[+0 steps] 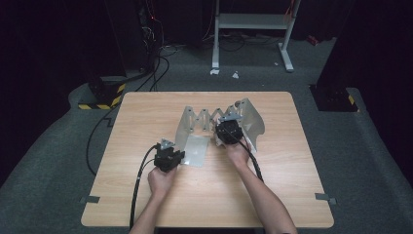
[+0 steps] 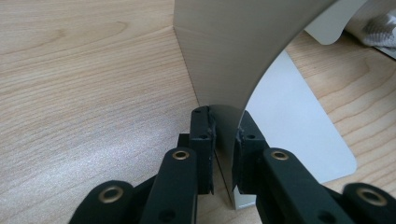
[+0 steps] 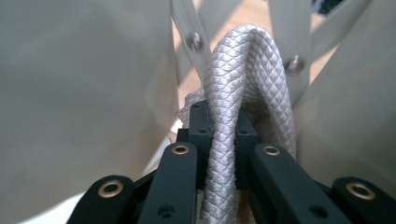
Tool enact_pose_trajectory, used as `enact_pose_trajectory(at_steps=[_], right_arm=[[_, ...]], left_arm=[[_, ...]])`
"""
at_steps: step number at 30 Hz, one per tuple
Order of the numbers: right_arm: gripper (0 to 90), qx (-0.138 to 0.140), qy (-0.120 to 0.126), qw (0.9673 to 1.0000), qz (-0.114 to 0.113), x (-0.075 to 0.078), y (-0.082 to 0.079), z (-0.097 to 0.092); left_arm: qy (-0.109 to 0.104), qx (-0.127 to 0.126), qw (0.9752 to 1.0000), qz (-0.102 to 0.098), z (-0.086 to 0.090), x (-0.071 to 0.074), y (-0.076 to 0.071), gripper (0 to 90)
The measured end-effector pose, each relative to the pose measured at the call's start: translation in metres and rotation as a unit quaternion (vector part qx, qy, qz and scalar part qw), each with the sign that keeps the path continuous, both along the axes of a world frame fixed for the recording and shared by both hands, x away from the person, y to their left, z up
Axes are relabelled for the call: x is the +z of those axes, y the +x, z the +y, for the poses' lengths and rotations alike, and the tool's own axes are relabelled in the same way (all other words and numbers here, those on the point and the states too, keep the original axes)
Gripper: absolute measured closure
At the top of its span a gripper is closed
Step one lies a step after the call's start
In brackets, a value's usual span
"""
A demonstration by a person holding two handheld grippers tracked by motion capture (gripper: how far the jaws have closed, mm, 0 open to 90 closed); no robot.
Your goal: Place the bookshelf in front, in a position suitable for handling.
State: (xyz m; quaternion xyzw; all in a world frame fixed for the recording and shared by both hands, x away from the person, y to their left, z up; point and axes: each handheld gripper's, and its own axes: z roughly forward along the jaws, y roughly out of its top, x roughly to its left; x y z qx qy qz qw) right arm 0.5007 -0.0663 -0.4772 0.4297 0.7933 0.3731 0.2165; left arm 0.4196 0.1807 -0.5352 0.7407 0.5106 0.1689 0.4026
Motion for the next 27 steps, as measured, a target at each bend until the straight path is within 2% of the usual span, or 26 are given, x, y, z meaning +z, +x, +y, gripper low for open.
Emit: enact_pose_trajectory(at_steps=[3,8,11,14,16,27], right_arm=[[83.7,0.007,0.007,0.9999,-0.005,0.01,-0.001,0.0],[83.7,0.019,0.022,0.999,-0.034,0.03,-0.006,0.001],[83.7,0.028,0.025,0.9985,-0.039,0.04,-0.008,0.002],[83.7,0.038,0.039,0.9973,-0.05,0.051,-0.011,0.003],[83.7,0.045,0.045,0.9968,-0.049,0.057,-0.012,0.003],[83.7,0.063,0.057,0.994,-0.068,0.075,-0.018,0.004]], left_arm=[[-0.001,0.0,1.0,0.0,0.0,0.0,0.0,80.5],[-0.001,0.0,1.0,0.0,0.0,0.0,0.0,80.5],[-0.001,0.0,1.0,0.0,0.0,0.0,0.0,80.4],[-0.001,-0.001,1.0,0.001,0.0,0.0,0.0,80.4],[-0.001,-0.001,1.0,0.001,0.0,0.0,0.0,80.3],[-0.001,-0.001,1.0,0.001,0.0,0.0,0.0,80.3]])
